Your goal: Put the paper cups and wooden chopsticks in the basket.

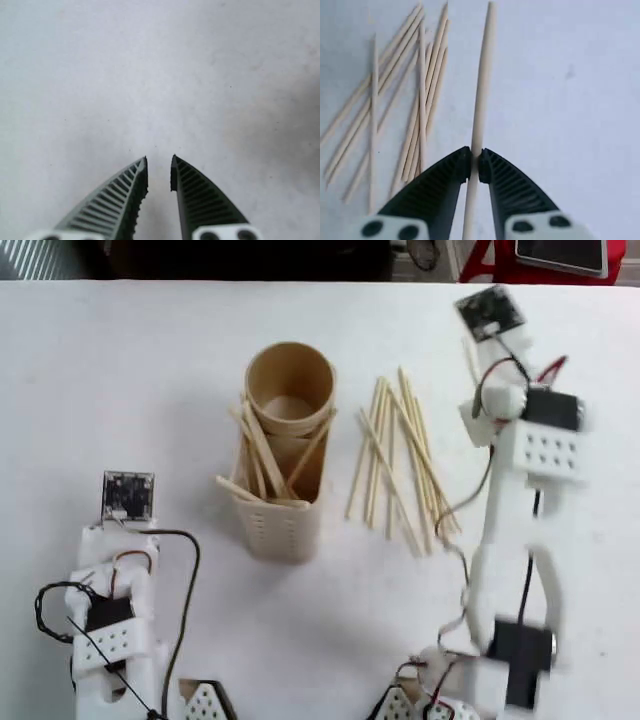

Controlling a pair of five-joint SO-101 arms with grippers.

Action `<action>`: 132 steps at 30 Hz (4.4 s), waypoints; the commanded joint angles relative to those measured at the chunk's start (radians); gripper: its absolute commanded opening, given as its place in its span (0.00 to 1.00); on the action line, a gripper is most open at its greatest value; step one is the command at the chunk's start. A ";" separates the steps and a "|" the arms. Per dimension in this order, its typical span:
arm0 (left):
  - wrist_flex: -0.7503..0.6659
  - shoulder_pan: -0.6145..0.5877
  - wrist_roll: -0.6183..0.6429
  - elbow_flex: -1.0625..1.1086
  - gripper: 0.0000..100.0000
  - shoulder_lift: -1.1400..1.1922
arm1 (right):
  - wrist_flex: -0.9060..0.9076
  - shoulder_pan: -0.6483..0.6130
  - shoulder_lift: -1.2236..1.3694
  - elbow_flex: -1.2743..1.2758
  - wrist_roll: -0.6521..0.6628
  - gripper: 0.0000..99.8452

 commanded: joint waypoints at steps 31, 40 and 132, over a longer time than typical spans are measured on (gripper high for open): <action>0.002 -0.008 -0.012 -0.002 0.10 -0.016 | -0.596 -0.871 -0.679 0.310 -0.341 0.02; 0.002 -0.008 -0.012 -0.002 0.10 -0.016 | -0.565 -0.868 -0.677 0.316 -0.345 0.15; 0.002 -0.008 -0.012 -0.002 0.10 -0.016 | -0.325 -0.630 -0.872 0.347 -0.353 0.02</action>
